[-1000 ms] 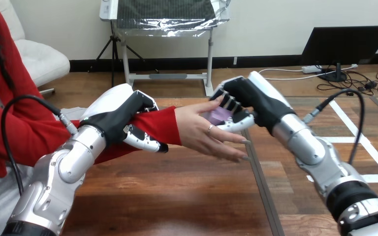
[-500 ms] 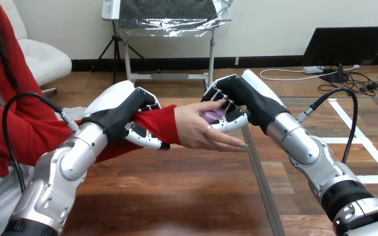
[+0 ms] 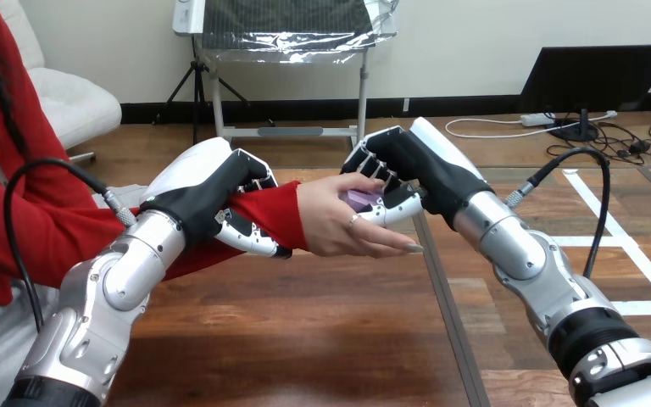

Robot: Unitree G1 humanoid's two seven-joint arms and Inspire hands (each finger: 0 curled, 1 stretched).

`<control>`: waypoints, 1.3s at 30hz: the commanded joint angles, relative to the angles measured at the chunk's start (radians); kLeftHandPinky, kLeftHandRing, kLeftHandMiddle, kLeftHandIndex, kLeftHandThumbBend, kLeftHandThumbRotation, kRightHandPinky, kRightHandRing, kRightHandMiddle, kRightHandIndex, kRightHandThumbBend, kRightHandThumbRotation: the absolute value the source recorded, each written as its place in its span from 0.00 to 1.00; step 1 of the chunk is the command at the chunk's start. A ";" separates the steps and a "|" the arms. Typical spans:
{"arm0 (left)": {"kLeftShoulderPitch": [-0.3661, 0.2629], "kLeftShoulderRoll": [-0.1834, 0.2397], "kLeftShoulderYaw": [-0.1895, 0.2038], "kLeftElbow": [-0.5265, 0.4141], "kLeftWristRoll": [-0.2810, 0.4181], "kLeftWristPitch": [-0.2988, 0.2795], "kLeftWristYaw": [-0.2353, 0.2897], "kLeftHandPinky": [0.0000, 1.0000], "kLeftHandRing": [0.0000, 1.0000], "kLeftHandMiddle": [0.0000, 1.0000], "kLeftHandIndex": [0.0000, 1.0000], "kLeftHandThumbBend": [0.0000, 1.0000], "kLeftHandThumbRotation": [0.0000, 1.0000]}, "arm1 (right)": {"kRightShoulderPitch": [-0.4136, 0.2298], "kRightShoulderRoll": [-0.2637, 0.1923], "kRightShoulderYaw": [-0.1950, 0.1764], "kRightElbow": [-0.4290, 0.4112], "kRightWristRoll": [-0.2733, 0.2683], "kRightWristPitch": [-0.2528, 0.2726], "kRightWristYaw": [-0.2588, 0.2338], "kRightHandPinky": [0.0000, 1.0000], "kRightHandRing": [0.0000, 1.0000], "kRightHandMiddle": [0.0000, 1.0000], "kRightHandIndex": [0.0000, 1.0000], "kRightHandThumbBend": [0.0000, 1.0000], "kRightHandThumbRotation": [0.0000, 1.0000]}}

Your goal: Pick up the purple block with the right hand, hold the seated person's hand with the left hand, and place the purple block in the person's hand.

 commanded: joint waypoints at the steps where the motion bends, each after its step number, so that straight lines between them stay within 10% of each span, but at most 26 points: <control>1: -0.122 -0.006 0.028 -0.031 -0.024 -0.024 0.042 0.28 0.35 0.42 0.43 0.74 0.00 | -0.111 0.054 -0.002 -0.076 0.013 -0.009 0.014 0.31 0.35 0.39 0.42 0.85 0.00; 39: -0.081 0.018 0.040 -0.062 -0.043 -0.034 0.030 0.28 0.35 0.44 0.46 0.77 0.00 | -0.097 0.019 -0.009 -0.070 0.009 0.013 0.041 0.36 0.42 0.46 0.46 0.82 0.00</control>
